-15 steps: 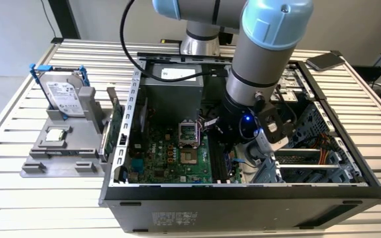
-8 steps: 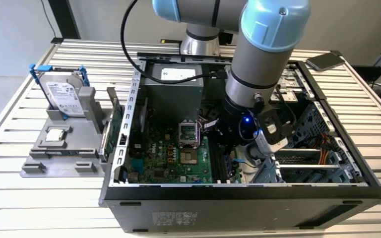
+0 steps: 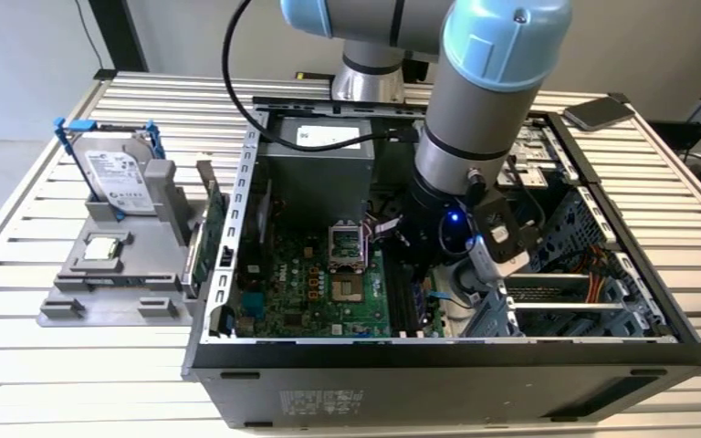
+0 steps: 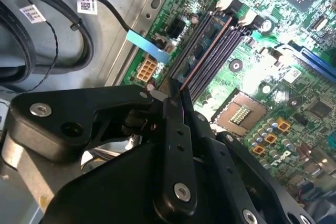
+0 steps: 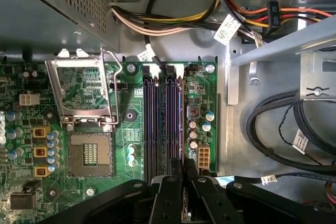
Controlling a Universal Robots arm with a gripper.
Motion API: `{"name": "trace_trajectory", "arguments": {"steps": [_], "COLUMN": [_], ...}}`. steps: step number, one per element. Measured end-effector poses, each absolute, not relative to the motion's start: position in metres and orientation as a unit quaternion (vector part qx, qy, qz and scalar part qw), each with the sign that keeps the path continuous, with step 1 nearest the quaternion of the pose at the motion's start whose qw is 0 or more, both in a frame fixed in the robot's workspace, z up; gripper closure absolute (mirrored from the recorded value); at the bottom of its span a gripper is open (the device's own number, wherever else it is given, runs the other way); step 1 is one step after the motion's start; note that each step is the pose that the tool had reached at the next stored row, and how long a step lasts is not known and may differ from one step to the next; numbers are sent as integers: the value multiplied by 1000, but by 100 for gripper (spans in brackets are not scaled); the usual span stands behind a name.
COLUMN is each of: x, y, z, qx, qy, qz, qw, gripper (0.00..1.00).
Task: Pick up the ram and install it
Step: 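Insert the ram into the slot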
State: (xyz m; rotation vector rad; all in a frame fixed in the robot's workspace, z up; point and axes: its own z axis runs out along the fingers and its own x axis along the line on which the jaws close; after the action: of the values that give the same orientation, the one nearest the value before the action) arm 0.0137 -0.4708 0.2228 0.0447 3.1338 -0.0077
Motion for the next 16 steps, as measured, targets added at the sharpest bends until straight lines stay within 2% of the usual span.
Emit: {"name": "trace_trajectory", "arguments": {"steps": [16], "x": [14], "y": [-470], "z": [216], "qx": [17], "qy": [1000], "qz": [1], "qw": [4], "gripper": [100]}}
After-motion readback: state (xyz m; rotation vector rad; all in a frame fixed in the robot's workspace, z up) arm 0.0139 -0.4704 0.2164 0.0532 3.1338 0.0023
